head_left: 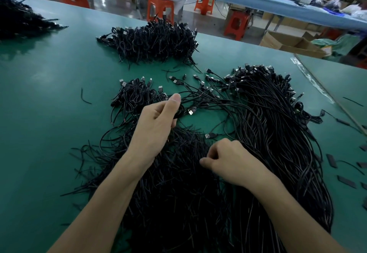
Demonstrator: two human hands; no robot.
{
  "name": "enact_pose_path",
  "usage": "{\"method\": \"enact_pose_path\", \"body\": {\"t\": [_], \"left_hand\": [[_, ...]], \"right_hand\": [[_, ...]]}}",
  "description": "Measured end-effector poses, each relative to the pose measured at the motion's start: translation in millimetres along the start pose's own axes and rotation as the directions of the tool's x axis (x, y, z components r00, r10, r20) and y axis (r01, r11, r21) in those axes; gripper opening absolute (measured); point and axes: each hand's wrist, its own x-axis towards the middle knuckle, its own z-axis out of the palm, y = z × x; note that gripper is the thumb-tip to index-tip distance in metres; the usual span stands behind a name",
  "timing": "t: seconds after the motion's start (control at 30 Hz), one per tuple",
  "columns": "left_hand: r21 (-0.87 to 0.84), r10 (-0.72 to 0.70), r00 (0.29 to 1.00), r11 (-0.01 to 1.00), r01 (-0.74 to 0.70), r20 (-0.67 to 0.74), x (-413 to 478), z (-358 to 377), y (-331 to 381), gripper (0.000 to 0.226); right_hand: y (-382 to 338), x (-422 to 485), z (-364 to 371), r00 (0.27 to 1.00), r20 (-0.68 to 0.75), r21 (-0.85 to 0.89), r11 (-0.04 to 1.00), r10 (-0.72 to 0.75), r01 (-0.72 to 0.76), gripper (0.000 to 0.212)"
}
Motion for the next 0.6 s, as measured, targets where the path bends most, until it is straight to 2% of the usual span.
{"method": "enact_pose_path", "body": {"t": [0.2, 0.3, 0.4, 0.5, 0.6], "left_hand": [[-0.029, 0.054, 0.997, 0.998, -0.056, -0.058, 0, 0, -3, 0.061], [-0.061, -0.015, 0.996, 0.998, 0.010, -0.084, 0, 0, -1, 0.063], [-0.091, -0.064, 0.996, 0.994, 0.058, -0.069, -1, 2, 3, 0.065], [-0.089, -0.069, 0.997, 0.994, 0.066, -0.027, -4, 4, 7, 0.066], [-0.135, -0.053, 0.999, 0.989, 0.054, 0.010, -8, 4, 14, 0.061]], "right_hand": [[-4, -1, -3, 1.000, -0.006, 0.058, 0.998, -0.005, 0.005, 0.022], [-4, -5, -6, 0.994, -0.083, 0.090, 0.993, -0.073, 0.081, 0.017], [-3, -8, -9, 0.970, -0.195, 0.235, 0.953, -0.148, 0.193, 0.014], [-5, -8, -16, 0.933, -0.322, 0.474, 0.825, -0.162, 0.307, 0.008], [-11, -8, -23, 0.861, -0.498, 0.682, 0.568, -0.100, 0.460, 0.010]]}}
